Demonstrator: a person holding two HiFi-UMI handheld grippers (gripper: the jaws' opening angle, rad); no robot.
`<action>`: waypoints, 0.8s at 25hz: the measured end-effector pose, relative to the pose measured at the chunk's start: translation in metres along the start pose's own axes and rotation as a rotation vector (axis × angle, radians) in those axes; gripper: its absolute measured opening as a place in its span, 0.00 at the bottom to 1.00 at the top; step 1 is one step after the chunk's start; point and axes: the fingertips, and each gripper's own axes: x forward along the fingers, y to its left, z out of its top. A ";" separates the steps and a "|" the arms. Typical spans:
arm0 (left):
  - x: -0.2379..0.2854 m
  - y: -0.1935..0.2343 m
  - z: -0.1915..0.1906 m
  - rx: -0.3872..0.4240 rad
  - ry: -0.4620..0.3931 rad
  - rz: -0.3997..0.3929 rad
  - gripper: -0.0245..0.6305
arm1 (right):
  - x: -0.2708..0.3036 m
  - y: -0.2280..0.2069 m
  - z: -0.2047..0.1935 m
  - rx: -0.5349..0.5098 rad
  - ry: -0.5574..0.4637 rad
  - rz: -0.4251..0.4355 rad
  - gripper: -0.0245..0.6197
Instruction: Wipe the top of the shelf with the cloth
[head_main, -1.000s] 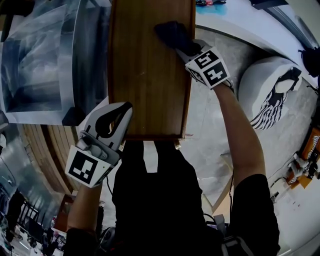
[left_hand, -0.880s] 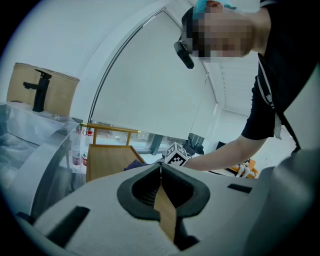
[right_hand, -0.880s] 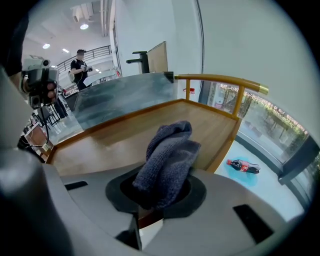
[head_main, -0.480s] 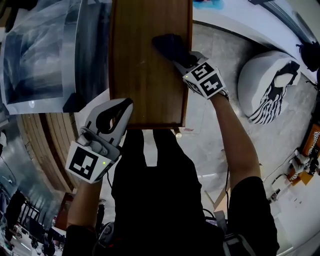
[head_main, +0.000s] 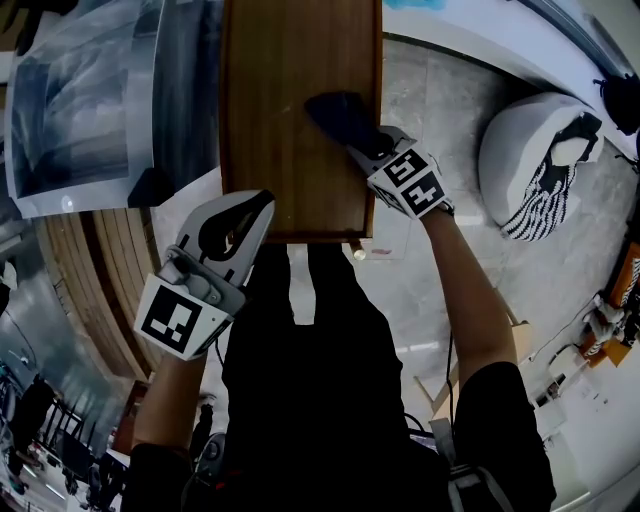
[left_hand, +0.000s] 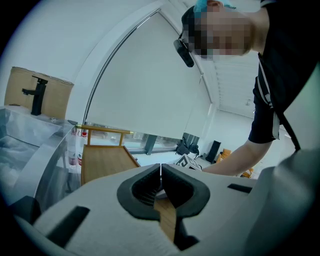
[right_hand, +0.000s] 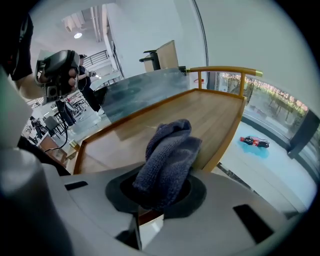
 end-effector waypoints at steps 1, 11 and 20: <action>0.000 -0.001 0.000 0.002 0.001 -0.004 0.08 | -0.001 0.005 -0.003 0.009 0.000 0.005 0.13; -0.003 -0.015 -0.002 -0.003 0.006 -0.035 0.08 | -0.011 0.046 -0.029 0.066 0.014 0.045 0.13; -0.002 -0.028 -0.004 -0.015 0.016 -0.065 0.08 | -0.019 0.076 -0.050 0.084 0.035 0.084 0.13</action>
